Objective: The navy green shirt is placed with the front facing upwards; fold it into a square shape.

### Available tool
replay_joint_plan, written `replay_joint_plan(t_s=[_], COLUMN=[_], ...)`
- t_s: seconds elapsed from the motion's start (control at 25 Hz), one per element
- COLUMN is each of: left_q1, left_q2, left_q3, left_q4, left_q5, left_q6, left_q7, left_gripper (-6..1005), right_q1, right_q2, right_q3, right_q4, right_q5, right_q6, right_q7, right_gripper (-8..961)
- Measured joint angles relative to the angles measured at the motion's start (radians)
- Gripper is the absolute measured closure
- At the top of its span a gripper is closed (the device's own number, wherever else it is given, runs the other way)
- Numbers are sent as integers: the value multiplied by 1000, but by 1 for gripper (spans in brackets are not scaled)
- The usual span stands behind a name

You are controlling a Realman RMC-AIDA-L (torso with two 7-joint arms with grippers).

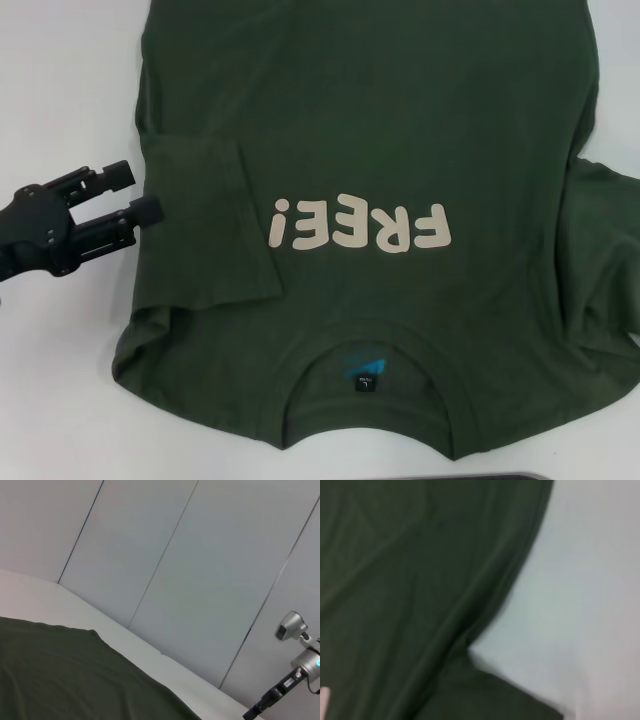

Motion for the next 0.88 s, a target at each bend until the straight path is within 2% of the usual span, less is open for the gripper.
replay_joint_plan(t_s=[0.2, 0.64, 0.88], left_q1=[0, -2, -2], left_q2=[-2, -8, -8], left_q3=[0, 3, 1], left_q4=[-1, 0, 2], left_q5=[0, 1, 2], left_q6=[0, -7, -7], left_q7=[-3, -4, -4], left_gripper=[218, 219, 219], right_q1=[3, 16, 21], right_q2=[28, 31, 43], right_q3=[-27, -30, -25], right_q4=[-5, 1, 19], right_q5=[-24, -34, -34], right_q6=[43, 77, 110], right_q7=[-12, -12, -6], right_gripper=[273, 273, 273])
